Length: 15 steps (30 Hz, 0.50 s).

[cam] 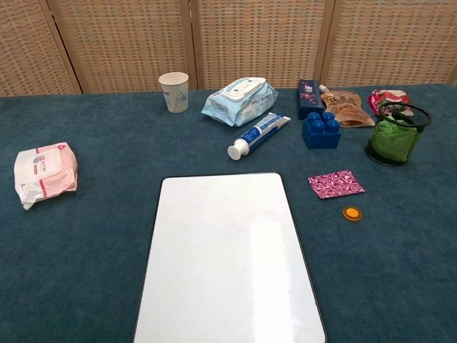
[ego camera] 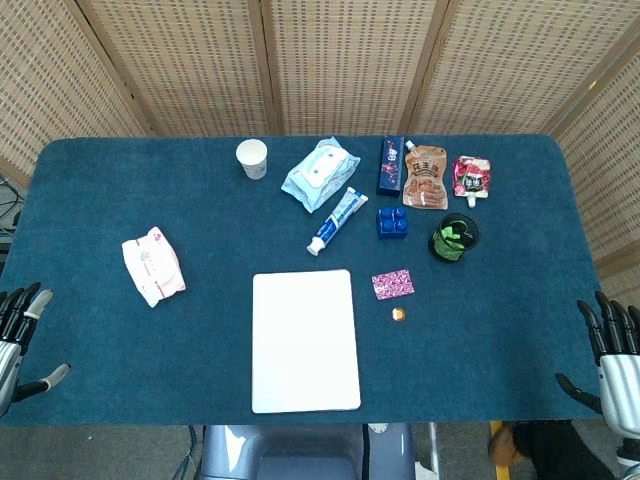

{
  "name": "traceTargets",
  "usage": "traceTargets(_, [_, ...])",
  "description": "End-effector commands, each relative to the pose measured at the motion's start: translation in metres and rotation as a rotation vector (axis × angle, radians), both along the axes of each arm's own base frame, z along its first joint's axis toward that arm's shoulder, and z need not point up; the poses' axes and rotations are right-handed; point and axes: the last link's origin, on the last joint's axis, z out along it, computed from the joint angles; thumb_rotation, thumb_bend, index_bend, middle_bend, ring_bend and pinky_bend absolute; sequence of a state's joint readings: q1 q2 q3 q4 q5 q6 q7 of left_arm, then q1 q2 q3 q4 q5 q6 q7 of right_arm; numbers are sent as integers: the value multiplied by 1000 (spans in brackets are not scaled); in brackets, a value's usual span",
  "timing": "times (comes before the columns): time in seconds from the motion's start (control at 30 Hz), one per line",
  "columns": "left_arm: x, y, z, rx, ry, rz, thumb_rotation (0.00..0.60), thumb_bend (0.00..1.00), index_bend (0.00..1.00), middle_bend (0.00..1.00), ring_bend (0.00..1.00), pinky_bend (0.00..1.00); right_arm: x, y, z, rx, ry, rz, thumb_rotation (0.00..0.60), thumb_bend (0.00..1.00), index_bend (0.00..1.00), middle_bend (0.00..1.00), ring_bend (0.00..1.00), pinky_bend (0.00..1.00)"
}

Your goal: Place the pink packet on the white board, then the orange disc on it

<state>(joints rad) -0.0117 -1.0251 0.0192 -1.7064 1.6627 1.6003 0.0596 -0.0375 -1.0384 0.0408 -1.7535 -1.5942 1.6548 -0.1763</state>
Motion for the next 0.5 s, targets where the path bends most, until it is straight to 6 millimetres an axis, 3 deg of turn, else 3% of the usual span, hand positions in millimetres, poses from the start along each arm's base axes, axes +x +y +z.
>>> traceTargets(0.03, [0,0,0,0,0,0,600,0,0,0,0,0,0,0,0,10,1,-9,600,0,0,0,0,0])
traceTargets(0.33, [-1,3,0,-2,-3,8,600,0,0,0,0,0,4,-7,-9,41,2,36,600,0,0,0,0,0])
traceTargets(0.5, [-2,6,0,2,-6,14,600,0,0,0,0,0,19,-34,-22,122,50,165,600,0,0,0,0,0])
